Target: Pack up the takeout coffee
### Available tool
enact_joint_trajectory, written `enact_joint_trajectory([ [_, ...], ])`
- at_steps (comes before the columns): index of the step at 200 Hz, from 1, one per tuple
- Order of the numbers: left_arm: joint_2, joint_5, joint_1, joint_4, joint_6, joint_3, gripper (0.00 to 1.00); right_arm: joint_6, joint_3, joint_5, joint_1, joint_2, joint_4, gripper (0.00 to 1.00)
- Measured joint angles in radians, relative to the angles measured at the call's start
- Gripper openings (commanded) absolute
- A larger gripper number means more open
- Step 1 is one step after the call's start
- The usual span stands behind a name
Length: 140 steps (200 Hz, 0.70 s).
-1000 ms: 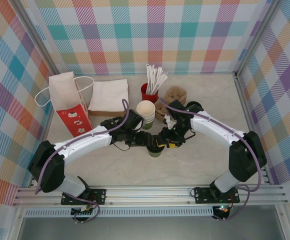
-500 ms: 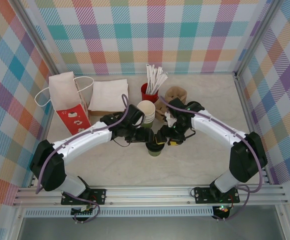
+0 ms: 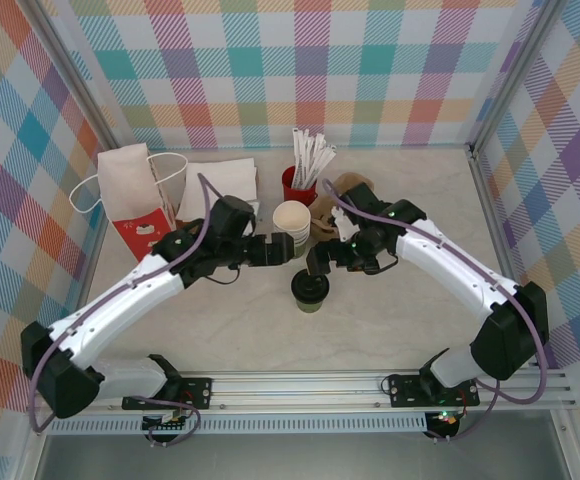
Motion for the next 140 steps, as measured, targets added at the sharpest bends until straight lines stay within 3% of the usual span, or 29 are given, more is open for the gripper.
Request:
enact_joint_trajectory([
  [58, -0.168, -0.142, 0.039, 0.001, 0.018, -0.055, 1.00, -0.047, 0.105, 0.125, 0.113, 0.060, -0.085, 1.00],
  [140, -0.222, -0.216, 0.050, -0.001, 0.020, -0.104, 1.00, -0.098, 0.231, 0.208, 0.198, 0.256, -0.167, 1.00],
])
